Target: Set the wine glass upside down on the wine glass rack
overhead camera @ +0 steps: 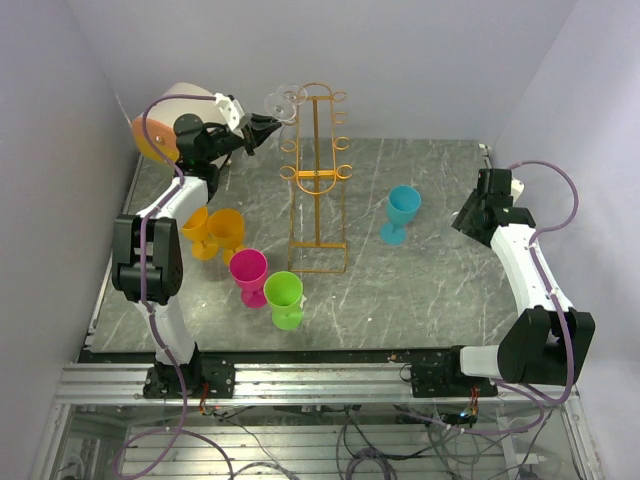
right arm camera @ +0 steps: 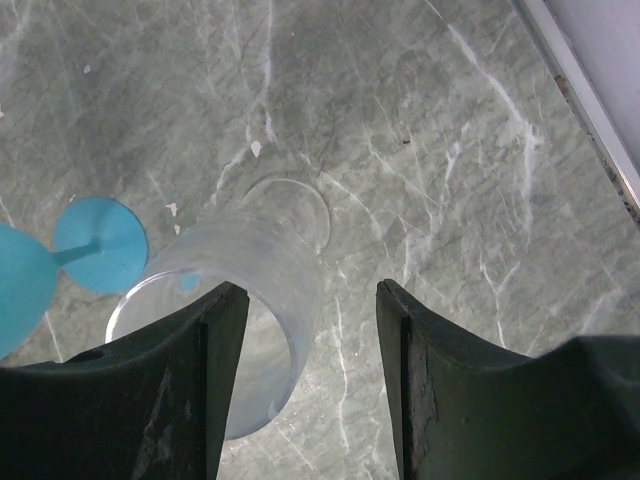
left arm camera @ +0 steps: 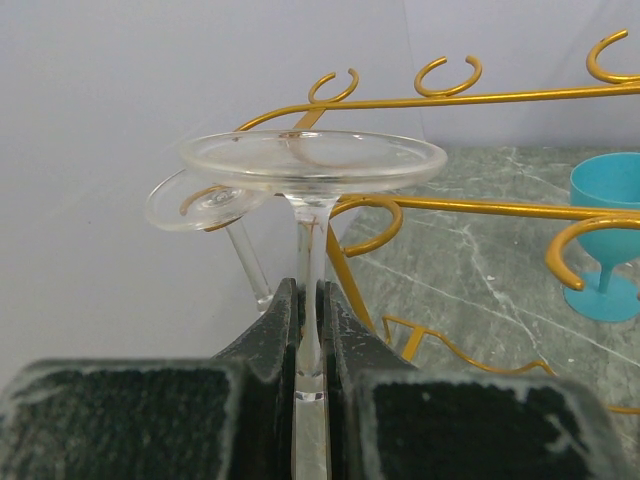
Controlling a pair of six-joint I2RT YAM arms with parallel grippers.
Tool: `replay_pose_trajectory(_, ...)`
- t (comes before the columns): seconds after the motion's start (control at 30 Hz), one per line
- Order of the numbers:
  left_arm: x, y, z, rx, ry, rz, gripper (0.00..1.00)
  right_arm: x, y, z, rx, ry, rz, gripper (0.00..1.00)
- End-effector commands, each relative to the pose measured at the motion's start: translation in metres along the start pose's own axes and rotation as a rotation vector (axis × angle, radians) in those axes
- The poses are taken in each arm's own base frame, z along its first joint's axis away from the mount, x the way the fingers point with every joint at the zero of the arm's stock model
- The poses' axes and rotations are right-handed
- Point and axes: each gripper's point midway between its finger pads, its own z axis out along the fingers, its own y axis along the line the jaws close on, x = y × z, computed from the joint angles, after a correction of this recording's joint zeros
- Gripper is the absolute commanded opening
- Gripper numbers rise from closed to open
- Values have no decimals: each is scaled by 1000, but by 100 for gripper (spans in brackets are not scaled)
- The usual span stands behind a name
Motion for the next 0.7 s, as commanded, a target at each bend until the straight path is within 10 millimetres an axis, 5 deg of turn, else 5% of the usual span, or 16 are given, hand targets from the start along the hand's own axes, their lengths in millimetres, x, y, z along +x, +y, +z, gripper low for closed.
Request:
replay_pose_trajectory(0.0,-9,-5,9,26,-29,57,7,7,-4,2,3,18,-9,54)
replay_pose_trajectory(0.67,11,-7,15,24,25,57,7,11,-1,6,-15,27,-12,54)
